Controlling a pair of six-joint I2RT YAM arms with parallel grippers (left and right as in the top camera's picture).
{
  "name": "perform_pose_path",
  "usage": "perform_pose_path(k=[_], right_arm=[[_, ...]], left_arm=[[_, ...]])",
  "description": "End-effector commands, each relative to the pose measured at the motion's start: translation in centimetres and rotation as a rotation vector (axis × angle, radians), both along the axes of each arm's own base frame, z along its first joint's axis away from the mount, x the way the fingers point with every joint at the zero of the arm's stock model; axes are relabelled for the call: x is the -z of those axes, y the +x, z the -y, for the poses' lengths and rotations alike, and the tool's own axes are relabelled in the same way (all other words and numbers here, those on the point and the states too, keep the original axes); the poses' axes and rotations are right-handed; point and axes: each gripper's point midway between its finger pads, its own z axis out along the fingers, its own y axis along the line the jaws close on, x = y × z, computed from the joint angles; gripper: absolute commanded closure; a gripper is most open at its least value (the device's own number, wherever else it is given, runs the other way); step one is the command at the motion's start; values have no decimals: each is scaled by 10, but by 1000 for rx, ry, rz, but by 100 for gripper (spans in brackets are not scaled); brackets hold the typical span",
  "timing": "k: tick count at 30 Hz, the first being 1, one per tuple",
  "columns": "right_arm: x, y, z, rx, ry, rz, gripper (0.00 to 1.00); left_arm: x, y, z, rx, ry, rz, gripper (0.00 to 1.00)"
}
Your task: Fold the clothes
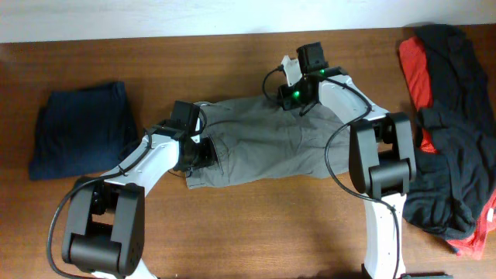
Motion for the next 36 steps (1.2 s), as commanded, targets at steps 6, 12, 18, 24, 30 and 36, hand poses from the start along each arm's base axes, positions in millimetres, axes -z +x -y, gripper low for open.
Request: perform_pose_path(k=[6, 12, 18, 24, 30, 36], right_arm=[[13, -5, 10, 31, -49, -52, 48], [-102, 6, 34, 86, -91, 53, 45], [-138, -35, 32, 64, -100, -35, 46], [-90, -81, 10, -10, -146, -217, 46], [-40, -107, -5, -57, -170, -283, 46], [-2, -126, 1, -58, -180, -322, 46]], left_arm=[[0, -15, -5, 88, 34, -50, 51], [-49, 22, -28, 10, 45, 127, 25], [-57, 35, -67, -97, 51, 165, 5], [-41, 44, -69, -98, -55, 148, 1], [-8, 41, -41, -56, -213, 61, 1], [21, 27, -22, -29, -324, -47, 2]])
